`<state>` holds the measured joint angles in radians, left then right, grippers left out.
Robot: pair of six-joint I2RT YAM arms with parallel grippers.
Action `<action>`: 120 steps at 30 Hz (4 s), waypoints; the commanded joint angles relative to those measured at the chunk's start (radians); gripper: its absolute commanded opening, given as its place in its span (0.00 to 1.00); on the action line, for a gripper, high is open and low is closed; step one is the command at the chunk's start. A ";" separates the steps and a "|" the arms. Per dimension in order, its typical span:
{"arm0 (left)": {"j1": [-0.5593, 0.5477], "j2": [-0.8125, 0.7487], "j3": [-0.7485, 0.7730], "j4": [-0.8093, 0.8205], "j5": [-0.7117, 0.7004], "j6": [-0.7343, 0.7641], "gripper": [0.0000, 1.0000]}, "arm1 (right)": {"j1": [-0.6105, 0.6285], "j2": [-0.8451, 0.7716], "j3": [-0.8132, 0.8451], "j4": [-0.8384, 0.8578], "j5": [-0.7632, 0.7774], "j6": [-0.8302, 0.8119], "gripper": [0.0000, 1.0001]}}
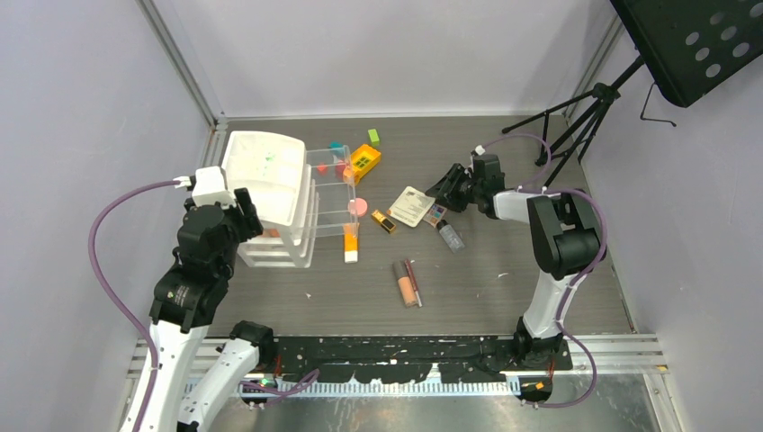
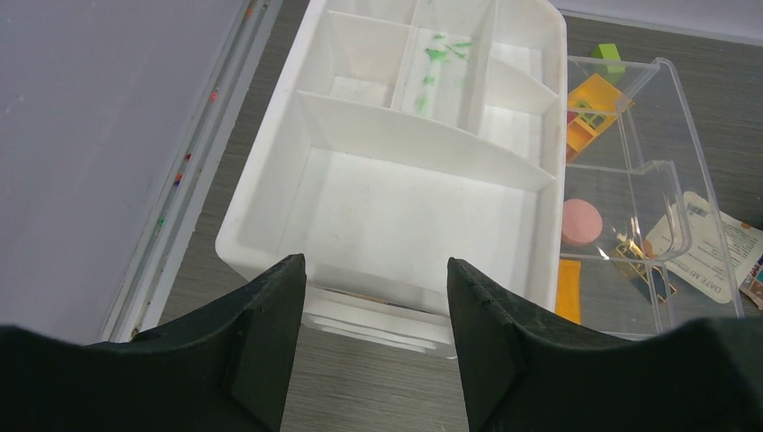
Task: Organize the makeup
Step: Pick up the makeup from the center of the board, then place the makeup in the drawer.
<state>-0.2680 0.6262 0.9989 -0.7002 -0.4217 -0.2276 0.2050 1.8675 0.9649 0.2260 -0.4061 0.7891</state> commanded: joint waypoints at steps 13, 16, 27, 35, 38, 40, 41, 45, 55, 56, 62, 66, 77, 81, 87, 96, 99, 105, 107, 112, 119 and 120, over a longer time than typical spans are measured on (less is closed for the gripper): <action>0.004 0.000 -0.002 0.039 0.006 0.001 0.61 | -0.005 0.047 -0.009 0.080 -0.046 0.025 0.36; 0.004 0.000 -0.002 0.039 0.007 0.001 0.61 | -0.005 0.049 -0.008 0.082 -0.048 0.026 0.35; 0.004 -0.002 -0.002 0.040 0.006 0.001 0.61 | -0.005 0.056 -0.019 0.140 -0.074 0.049 0.08; 0.005 -0.001 -0.002 0.039 0.004 0.001 0.61 | -0.004 -0.070 0.052 0.081 -0.051 0.062 0.00; 0.004 -0.002 -0.001 0.038 0.001 0.001 0.61 | 0.005 -0.152 0.080 0.042 -0.026 0.042 0.00; 0.004 -0.002 0.000 0.038 0.001 0.001 0.61 | 0.018 -0.202 0.101 0.003 -0.005 0.019 0.00; 0.004 -0.001 -0.001 0.038 0.001 0.001 0.61 | 0.025 -0.229 0.110 -0.017 0.009 0.007 0.00; 0.004 -0.003 0.000 0.036 0.001 0.001 0.61 | 0.060 -0.322 0.159 -0.110 0.074 -0.050 0.01; 0.006 -0.006 0.000 0.035 -0.006 0.001 0.60 | 0.201 -0.459 0.322 -0.267 0.187 -0.124 0.00; 0.005 -0.007 0.001 0.036 -0.006 0.001 0.60 | 0.227 -0.465 0.337 -0.268 0.191 -0.124 0.01; 0.006 -0.009 0.001 0.035 -0.008 0.001 0.60 | 0.348 -0.458 0.448 -0.297 0.211 -0.142 0.00; 0.006 -0.009 0.001 0.035 -0.009 0.001 0.60 | 0.406 -0.444 0.489 -0.288 0.213 -0.129 0.00; 0.006 -0.009 0.001 0.035 -0.006 0.001 0.60 | 0.533 -0.330 0.573 -0.268 0.181 -0.100 0.00; 0.005 -0.011 0.001 0.036 -0.008 0.001 0.60 | 0.567 -0.288 0.585 -0.267 0.182 -0.099 0.01; 0.006 -0.012 0.001 0.035 -0.007 0.001 0.60 | 0.603 -0.208 0.607 -0.255 0.189 -0.087 0.00; 0.005 -0.020 0.001 0.034 -0.011 0.001 0.60 | 0.626 -0.115 0.650 -0.266 0.171 -0.065 0.00; 0.009 -0.023 0.001 0.033 -0.012 0.001 0.60 | 0.626 -0.084 0.673 -0.312 0.213 -0.099 0.00; 0.009 -0.020 -0.001 0.035 -0.010 0.001 0.60 | 0.626 -0.018 0.732 -0.386 0.329 -0.179 0.00; 0.009 -0.018 -0.002 0.035 -0.007 0.001 0.60 | 0.626 0.015 0.766 -0.413 0.352 -0.200 0.01; 0.009 -0.017 -0.001 0.036 -0.008 0.001 0.60 | 0.626 0.067 0.830 -0.460 0.453 -0.272 0.09; 0.009 -0.012 0.000 0.038 -0.008 0.001 0.60 | 0.623 0.017 0.863 -0.509 0.566 -0.352 0.38; 0.009 -0.009 -0.001 0.038 -0.008 0.001 0.61 | 0.619 0.006 0.862 -0.514 0.571 -0.362 0.41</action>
<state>-0.2653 0.6106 0.9977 -0.7002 -0.4232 -0.2276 0.8238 1.9511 1.7664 -0.2810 0.0692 0.5026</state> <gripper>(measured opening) 0.605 0.357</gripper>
